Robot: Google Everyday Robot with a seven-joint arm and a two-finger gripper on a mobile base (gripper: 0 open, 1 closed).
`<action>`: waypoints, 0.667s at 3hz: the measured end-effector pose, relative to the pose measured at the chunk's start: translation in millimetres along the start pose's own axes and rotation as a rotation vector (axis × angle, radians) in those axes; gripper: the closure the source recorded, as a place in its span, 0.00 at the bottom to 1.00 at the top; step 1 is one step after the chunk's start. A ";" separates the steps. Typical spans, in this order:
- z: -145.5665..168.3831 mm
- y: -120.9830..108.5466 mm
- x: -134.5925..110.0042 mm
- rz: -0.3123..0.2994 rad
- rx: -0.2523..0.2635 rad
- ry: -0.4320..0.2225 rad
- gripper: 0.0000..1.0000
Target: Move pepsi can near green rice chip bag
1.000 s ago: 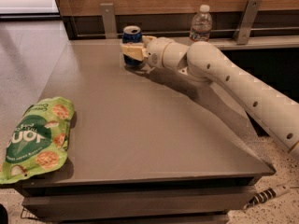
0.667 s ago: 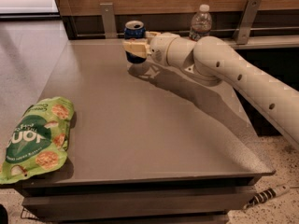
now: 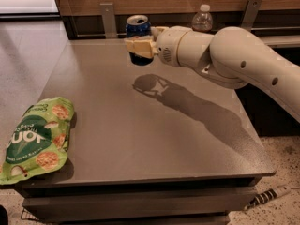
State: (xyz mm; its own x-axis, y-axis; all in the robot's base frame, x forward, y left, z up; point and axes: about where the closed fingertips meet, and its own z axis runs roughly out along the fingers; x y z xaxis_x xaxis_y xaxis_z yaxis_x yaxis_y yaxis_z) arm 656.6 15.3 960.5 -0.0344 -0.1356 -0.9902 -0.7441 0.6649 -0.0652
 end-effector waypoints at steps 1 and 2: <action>-28.8 32.0 -4.5 -0.029 -0.024 0.022 1.00; -48.6 54.7 3.0 -0.029 -0.043 0.020 1.00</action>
Offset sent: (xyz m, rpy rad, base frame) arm -0.1315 0.0565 -0.0287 0.0856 -0.0258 0.2047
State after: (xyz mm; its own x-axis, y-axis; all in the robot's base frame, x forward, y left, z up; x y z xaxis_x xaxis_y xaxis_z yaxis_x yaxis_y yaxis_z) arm 583.4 15.5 960.0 -0.0250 -0.1691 -0.9853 -0.7729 0.6284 -0.0882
